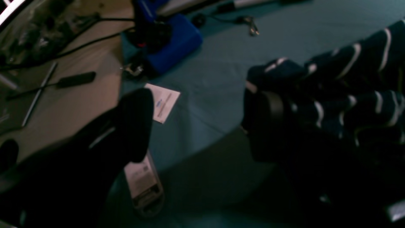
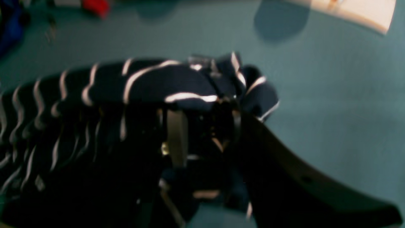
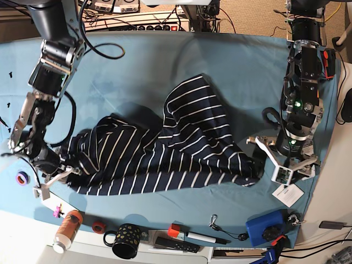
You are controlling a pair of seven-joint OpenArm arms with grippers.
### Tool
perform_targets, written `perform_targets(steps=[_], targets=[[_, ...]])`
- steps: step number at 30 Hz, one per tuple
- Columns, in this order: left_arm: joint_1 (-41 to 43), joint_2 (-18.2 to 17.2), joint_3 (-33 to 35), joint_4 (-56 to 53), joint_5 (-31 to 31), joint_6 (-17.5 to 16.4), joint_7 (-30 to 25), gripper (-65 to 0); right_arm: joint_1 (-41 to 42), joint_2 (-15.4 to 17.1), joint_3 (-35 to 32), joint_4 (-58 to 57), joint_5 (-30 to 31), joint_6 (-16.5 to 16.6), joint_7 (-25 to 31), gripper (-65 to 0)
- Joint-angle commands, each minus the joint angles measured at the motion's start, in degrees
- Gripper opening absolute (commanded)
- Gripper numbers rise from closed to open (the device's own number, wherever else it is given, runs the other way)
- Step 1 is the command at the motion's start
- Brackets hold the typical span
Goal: Layout the t-shirt on the table in an organized manner, then fold the t-shirt properly
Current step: 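Pull the shirt apart with both grippers, stretching it across the table, then release with the right gripper and regrasp the shirt with the left gripper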
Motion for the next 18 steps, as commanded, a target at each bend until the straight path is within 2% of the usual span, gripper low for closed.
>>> perform_targets(steps=[1, 3, 7, 10, 12, 16, 18], targets=[[-0.13, -0.59, -0.42, -0.04, -0.02, -1.73, -1.09, -20.1, 2.19, 0.83, 0.17, 1.07, 0.94, 0.11, -0.74, -47.3], [1.40, -0.63, -0.42, -0.94, 0.02, -5.53, -1.14, -20.1, 2.84, 0.83, 0.17, 1.07, 0.96, 0.11, -2.69, -47.3], [4.33, -0.61, -0.42, -0.94, -0.42, -8.81, -1.20, -20.1, 3.17, 0.85, 0.17, 1.07, 4.09, 0.22, -2.58, -47.3], [4.26, -0.61, -0.42, -0.68, -0.68, -12.11, -1.38, -20.1, 3.15, 0.83, 0.17, 1.07, 6.60, 2.36, -2.49, -47.3], [4.11, -0.61, -0.42, 0.52, -1.07, -10.91, -1.38, -20.1, 3.15, 0.81, 0.17, 1.07, 6.99, 2.97, -2.47, -47.3], [4.28, -0.55, -0.42, 4.57, -11.02, -4.31, 3.52, -20.1, 3.15, 0.85, 0.17, 1.07, 6.97, 4.52, -1.53, -47.3], [4.66, -0.22, -0.42, 6.12, -13.66, -4.50, 6.08, -20.1, 3.15, 0.83, 0.22, 1.20, 6.99, 5.40, -0.50, -47.4]])
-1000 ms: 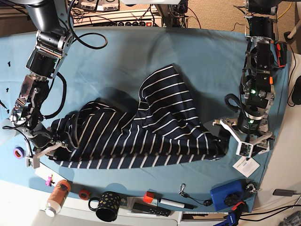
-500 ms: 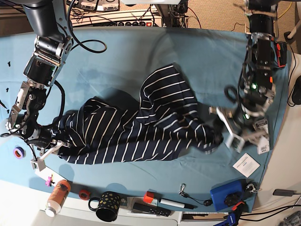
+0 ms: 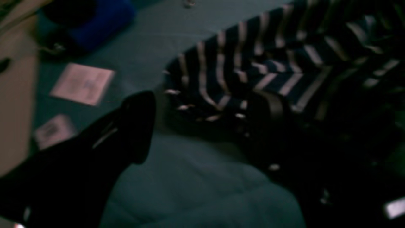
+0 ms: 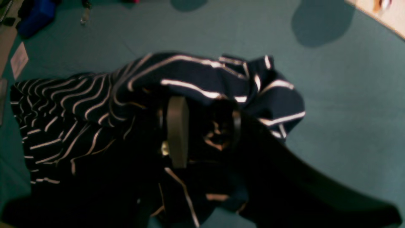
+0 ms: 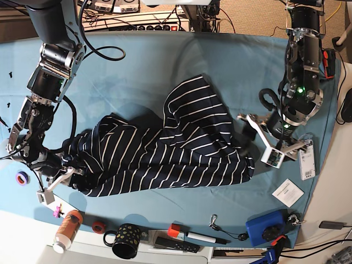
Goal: Layout the t-shirt on the table in an organized manner, then fold the t-shirt properly
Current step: 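Release with the right gripper and regrasp the shirt with the left gripper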
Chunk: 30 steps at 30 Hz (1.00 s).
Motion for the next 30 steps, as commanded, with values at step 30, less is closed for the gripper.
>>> perform_targets(steps=[30], targets=[[9.81, 12.92, 10.93, -2.80, 7.56, 7.96, 0.94, -20.2, -0.96, 1.01, 14.93, 14.60, -7.91, 2.21, 0.07, -47.4]])
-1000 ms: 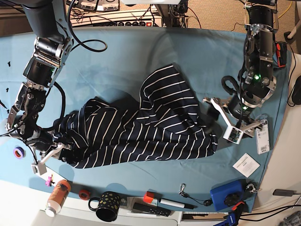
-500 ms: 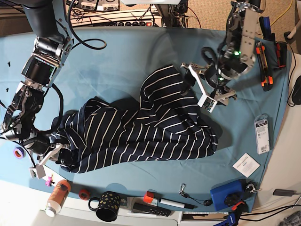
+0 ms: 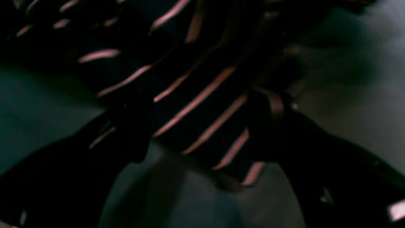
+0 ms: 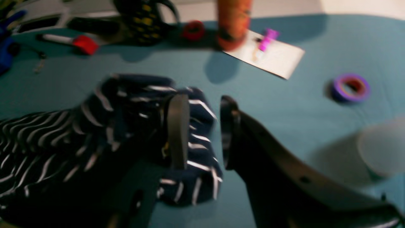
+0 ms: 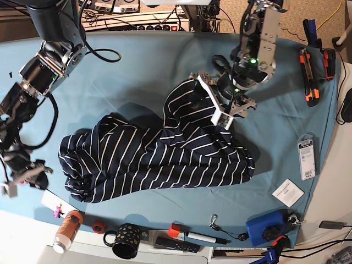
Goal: Layout the t-shirt on the table in an organized manner, then fold the t-shirt properly
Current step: 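Release with the right gripper and regrasp the shirt with the left gripper, then drag the shirt outward with both grippers to spread it flat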
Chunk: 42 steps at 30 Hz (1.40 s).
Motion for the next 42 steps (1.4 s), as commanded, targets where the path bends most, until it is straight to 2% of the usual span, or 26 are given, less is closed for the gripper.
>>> perform_targets(steps=[1, 8, 10, 13, 17, 20, 25, 29, 33, 36, 40, 42], targets=[[-0.52, -0.22, -0.13, 0.02, 0.35, 0.02, -0.74, -20.2, 0.61, 0.98, 0.98, 1.03, 1.05, 0.20, 1.40, -47.3], [-0.52, -0.15, -0.11, -5.64, -2.45, -1.29, -0.44, -20.2, -6.43, 0.98, 3.63, 1.03, 2.45, 1.64, 1.81, -47.3], [-0.55, -0.13, -0.11, -6.34, -2.54, -1.31, -0.44, -22.9, -8.48, 0.98, 3.63, 1.03, 2.95, 1.64, 1.77, -47.3], [-0.52, -0.13, -0.11, -6.49, -2.97, -1.22, -1.38, -36.6, -11.69, 0.98, 3.58, 1.03, 3.85, 1.64, 1.79, -47.3], [-0.57, -0.13, -0.13, -6.45, -3.17, -0.63, -4.72, -64.3, -15.76, 0.96, 3.58, 1.03, 5.92, 1.79, 1.73, -47.3], [-0.85, -0.13, -0.13, -4.94, -3.78, -0.66, -4.24, -65.0, -18.38, 0.98, 3.58, 1.03, 8.24, 4.48, 1.70, -47.4], [-1.22, -0.15, -0.26, 4.50, -3.41, -0.68, -1.73, -65.0, -20.92, 0.94, 3.58, 1.03, 11.67, 6.19, 1.55, -47.4], [-0.85, -0.15, -2.32, 16.31, 1.88, -0.61, 0.17, -65.0, -21.05, 0.81, 3.58, 1.03, 14.69, 6.50, -0.76, -47.4], [1.97, -0.17, -8.59, 25.16, 5.49, -0.15, -0.96, -65.0, -21.05, 0.81, 3.58, 1.03, 17.03, 6.50, -2.58, -47.3], [4.74, -0.20, -15.80, 25.99, 5.46, 0.46, -1.77, -65.0, -21.05, 0.79, 3.56, 1.03, 17.14, 6.50, -2.82, -47.4], [7.67, -0.63, -24.24, 25.99, 1.62, 0.13, -1.73, -65.0, -21.05, 0.76, 3.56, 1.03, 17.25, 6.50, -2.84, -47.4], [8.90, -0.61, -27.02, 25.99, -0.02, -1.57, -1.70, -65.0, -21.05, 0.66, 3.45, 1.03, 18.71, 6.50, -3.04, -47.4]])
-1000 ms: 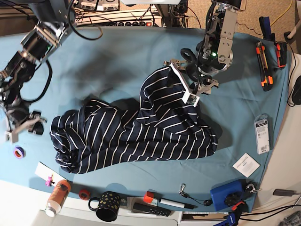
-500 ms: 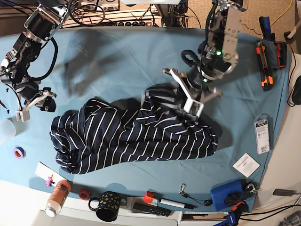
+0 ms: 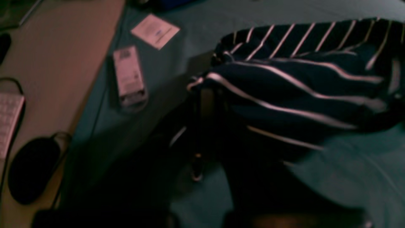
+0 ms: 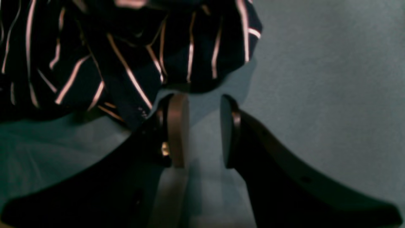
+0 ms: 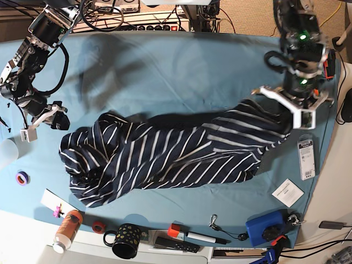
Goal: Layout the t-shirt on the table in an organized manner, then fold the t-shirt properly
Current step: 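Drag the shirt outward with both grippers to spread it flat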
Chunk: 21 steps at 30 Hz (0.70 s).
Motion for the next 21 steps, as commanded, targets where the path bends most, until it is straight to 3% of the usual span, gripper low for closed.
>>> perform_targets(steps=[1, 9, 15, 21], targets=[[0.28, -0.20, -1.27, 1.07, -0.24, 0.09, -1.70, -65.0, 0.96, 0.81, 0.00, 1.05, 2.54, 0.10, 0.79, -47.4], [2.71, -0.20, -8.66, 1.07, -0.22, 0.15, 0.37, -65.0, 0.96, 0.83, -8.57, 1.05, 3.72, 0.10, 0.90, -47.4], [7.15, -0.17, -9.60, 1.07, -4.17, 0.09, 2.34, -65.0, 1.03, 0.83, -16.87, 1.05, 3.56, 0.10, 5.01, -47.4], [11.34, 0.26, -9.60, 1.07, -4.98, 0.11, 2.64, -65.0, 1.44, -1.16, -21.62, 1.05, -4.35, 0.10, 9.81, -47.3]])
